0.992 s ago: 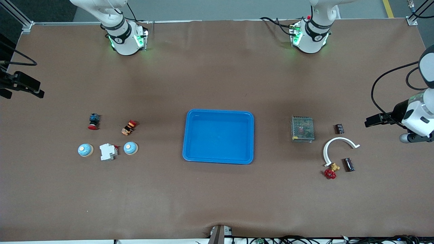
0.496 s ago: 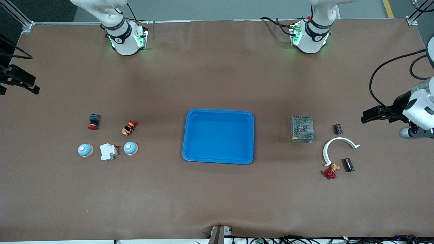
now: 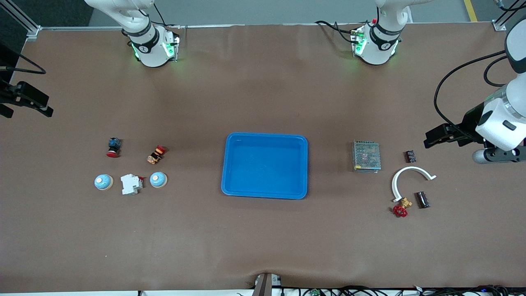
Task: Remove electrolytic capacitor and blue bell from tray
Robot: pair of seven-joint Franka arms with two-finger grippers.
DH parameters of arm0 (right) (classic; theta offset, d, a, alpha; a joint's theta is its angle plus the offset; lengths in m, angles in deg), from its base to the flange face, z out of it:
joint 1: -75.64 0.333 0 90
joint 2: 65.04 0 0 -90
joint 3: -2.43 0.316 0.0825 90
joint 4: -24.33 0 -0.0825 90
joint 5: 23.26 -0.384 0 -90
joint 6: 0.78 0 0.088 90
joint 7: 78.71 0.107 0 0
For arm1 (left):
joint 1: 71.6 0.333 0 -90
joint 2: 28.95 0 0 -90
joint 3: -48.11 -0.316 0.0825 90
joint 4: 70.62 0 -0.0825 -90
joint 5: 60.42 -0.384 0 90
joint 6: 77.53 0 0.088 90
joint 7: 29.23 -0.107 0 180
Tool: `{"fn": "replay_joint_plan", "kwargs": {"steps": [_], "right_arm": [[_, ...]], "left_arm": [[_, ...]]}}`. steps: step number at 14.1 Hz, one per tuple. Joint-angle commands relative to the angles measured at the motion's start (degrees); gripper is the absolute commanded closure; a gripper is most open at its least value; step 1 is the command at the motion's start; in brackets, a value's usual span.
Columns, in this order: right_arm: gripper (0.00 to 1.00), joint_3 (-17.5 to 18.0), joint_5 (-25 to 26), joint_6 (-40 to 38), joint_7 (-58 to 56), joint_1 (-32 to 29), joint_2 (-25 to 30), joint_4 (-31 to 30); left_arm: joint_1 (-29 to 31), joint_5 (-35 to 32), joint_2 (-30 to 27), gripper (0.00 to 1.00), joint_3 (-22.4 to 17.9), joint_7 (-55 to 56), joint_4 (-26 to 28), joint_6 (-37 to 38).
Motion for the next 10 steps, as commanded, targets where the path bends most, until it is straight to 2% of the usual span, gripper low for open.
{"fn": "replay_joint_plan", "kwargs": {"steps": [1, 6, 7, 9, 10], "right_arm": [[0.0, -0.11, 1.13, 0.81, 1.25, 0.94, 1.94, -1.91], [0.0, -0.02, 0.87, 2.03, 1.25, 0.85, 1.94, -1.82], [0.0, -0.02, 0.87, 2.12, 1.25, 0.85, 1.94, -1.82], [0.0, -0.02, 0.87, 2.12, 1.25, 0.85, 1.94, -1.82], [0.0, -0.02, 0.87, 2.12, 1.25, 1.02, 2.03, -1.82]], "left_arm": [[0.41, -0.33, 0.62, 0.0, 0.0, 0.52, -3.6, 0.68], [0.16, -0.68, 0.53, 0.0, -1.49, -0.01, -4.67, 0.68], [-2.63, -0.68, 0.53, 0.0, -4.02, 0.34, -4.94, 0.68], [-12.29, -0.59, -0.17, 0.0, -13.23, 0.43, -4.94, 0.94], [-14.51, -0.5, -0.34, 0.0, -14.84, 0.43, -4.94, 1.12]]}}
